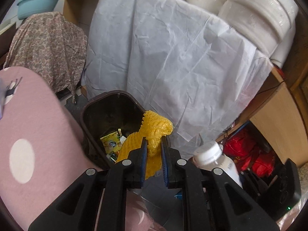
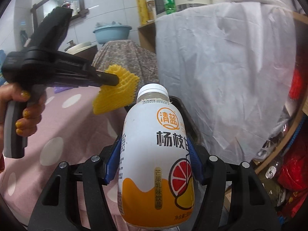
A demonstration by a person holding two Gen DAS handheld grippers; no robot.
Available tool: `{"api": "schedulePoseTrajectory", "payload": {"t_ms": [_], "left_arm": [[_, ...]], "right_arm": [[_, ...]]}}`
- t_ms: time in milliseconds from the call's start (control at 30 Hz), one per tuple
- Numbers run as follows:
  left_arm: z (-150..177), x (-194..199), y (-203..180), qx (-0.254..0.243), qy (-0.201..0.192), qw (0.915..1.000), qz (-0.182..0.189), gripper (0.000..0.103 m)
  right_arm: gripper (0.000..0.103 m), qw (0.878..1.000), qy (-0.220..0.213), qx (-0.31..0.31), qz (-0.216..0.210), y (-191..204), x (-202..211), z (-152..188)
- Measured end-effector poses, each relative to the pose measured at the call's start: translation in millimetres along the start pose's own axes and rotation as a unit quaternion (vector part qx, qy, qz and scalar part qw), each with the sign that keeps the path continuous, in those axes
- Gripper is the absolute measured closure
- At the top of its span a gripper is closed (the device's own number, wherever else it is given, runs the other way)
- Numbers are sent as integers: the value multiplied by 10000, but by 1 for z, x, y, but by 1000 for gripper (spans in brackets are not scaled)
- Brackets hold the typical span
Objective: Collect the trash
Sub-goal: 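Carry the scrubber and bottle over the bin and open the left tool, then lower the white juice bottle into the bin with the right tool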
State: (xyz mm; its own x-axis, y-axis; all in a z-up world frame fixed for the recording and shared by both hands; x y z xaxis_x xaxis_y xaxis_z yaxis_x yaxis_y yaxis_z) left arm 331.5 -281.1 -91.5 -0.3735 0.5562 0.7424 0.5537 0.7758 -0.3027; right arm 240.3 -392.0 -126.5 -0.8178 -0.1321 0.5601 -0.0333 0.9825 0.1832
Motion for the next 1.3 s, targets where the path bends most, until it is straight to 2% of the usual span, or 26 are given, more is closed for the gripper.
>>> {"api": "schedulePoseTrajectory", "payload": {"t_ms": [333,400,500,567,633,733,900,1000,1067,1300], "left_arm": [[-10,-72,8,462,522,9976,25,89],[-12,-82,11,525,559,9970,-26,85],[-18,-92,12,509,551,9971,-145,71],[-23,-96,11,457,496,9975,-202,56],[-26,-97,10,389,409,9980,-277,50],[-30,-93,11,355,327,9984,-304,42],[-32,-75,12,286,144,9990,-303,40],[-33,-57,13,247,-28,9991,-331,34],[-32,-43,14,250,-154,9990,-345,27],[-32,2,23,46,-608,9954,-735,21]], "right_arm": [[41,9992,154,-295,201,-32,-10,17],[41,9989,187,-392,185,-38,-14,19],[41,9985,243,-440,203,-42,-21,21],[41,9983,295,-452,206,-44,-27,23],[41,9982,346,-459,188,-45,-32,25],[41,9981,406,-439,156,-44,-42,26],[41,9978,576,-323,55,-38,-65,23],[41,9969,721,-288,-109,-34,-85,20],[41,9959,838,-270,-205,-33,-103,15],[41,9859,1635,-105,-327,-27,-185,8]]}}
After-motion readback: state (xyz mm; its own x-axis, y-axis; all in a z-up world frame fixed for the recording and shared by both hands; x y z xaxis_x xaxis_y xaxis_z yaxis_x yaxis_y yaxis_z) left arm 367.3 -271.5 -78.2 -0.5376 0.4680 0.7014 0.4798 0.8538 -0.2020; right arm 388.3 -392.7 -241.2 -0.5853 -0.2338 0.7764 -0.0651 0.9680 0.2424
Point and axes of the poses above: each gripper's, at about its wrist camera, not at the fingertips, and x roughly against the way its jaws point, y to its left, z to its underside, the point moved 6 cm from there along -x, roughly the way its jaws point, and after that the axes turned 1 degree about -x, right-handed, at the moved point
